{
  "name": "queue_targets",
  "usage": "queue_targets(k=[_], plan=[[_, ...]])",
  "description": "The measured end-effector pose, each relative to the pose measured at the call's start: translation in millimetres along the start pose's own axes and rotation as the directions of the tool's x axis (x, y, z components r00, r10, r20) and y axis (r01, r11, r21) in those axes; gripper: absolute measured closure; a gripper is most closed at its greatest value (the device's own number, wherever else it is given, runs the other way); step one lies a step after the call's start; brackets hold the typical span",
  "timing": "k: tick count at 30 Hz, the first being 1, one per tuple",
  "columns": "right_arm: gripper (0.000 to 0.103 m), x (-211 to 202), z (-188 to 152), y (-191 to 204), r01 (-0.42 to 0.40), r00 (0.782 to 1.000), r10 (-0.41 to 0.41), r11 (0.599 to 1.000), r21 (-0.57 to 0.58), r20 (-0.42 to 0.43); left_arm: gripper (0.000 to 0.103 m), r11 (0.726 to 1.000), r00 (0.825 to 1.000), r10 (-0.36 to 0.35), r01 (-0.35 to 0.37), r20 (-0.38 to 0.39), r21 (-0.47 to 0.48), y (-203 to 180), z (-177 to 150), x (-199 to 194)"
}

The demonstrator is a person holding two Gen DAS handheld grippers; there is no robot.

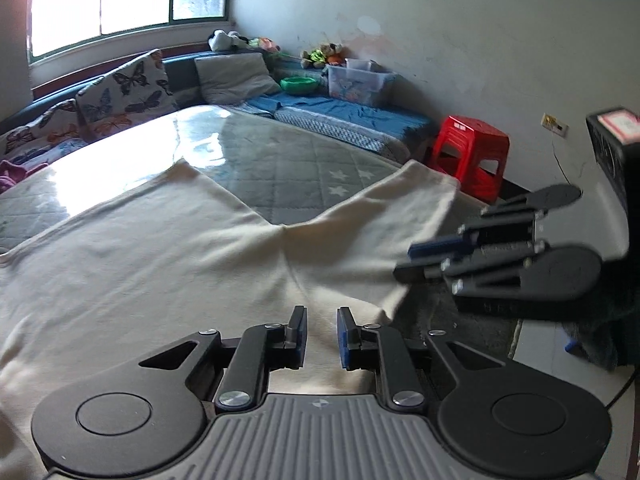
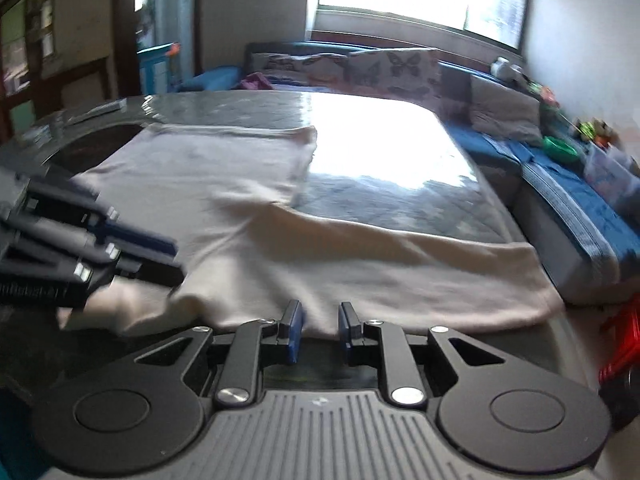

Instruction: Fold clothes

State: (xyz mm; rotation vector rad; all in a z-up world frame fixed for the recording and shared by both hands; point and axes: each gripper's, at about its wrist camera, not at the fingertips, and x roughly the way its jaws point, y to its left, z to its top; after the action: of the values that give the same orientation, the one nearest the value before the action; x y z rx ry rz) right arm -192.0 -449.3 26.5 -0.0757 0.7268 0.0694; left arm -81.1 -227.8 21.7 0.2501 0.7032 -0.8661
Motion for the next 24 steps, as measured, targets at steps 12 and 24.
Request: queue_targets(k=[12,24], plan=[[0.084,3.7,-12.7,-94.8,0.189,0.98,-0.198,0.932,0.309,-0.001,0.084,1.0,1.0,-0.008,0.008,-0.013,-0.013,-1.9,-5.3,5.9],[0.082,15.8,-12.6,-136.8,0.232,0.963,-0.268,0.863,0.449,0.017,0.077,1.0,1.0,0.01,-0.01,-0.016,-0.012,-2.0,-4.3,6.3]])
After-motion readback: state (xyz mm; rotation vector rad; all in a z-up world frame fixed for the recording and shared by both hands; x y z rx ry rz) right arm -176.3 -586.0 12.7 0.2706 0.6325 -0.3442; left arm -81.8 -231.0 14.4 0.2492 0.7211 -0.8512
